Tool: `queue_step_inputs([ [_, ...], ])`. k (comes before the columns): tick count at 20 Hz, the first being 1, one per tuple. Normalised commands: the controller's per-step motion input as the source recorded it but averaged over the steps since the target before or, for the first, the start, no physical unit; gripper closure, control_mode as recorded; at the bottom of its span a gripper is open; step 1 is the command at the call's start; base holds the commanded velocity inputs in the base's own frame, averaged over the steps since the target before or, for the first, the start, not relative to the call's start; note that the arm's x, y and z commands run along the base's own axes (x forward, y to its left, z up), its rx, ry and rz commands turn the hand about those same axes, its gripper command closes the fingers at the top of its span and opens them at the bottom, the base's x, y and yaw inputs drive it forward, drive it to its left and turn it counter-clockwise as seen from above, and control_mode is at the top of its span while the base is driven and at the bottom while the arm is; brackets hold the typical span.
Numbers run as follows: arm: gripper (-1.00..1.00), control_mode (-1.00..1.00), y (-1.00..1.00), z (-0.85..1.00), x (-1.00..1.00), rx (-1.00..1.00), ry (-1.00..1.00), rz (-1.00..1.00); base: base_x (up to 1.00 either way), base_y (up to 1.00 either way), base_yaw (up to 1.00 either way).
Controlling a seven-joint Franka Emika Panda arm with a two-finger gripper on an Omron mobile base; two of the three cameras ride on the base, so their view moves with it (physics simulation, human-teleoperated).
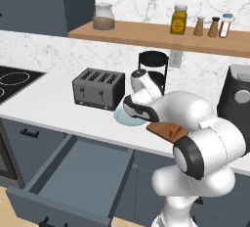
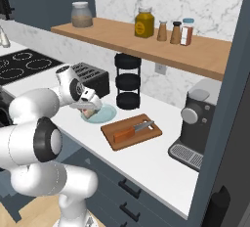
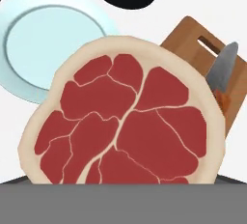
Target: Pick up the knife from the drawer and place it on the cutting board. Then place the meat from the plate to the cutting board.
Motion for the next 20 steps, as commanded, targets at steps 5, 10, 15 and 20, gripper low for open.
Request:
queue_step_inputs([
  [5, 1.0, -1.0, -0.5, 0.0, -0.08, 0.12, 0.0, -0.35, 0.0, 0.0, 0.0],
  [10, 1.0, -1.0, -0.55, 0.0, -0.07, 0.16, 0.0, -0.19, 0.0, 0.0, 0.0],
  [15, 1.0, -1.0, -0.39, -0.06, -0.04, 0.14, 0.01, -0.11, 0.0, 0.0, 0.0],
  [20, 1.0, -1.0, -0.11, -0.21, 0.06, 0.09, 0.01, -0.01, 0.0, 0.0, 0.0],
])
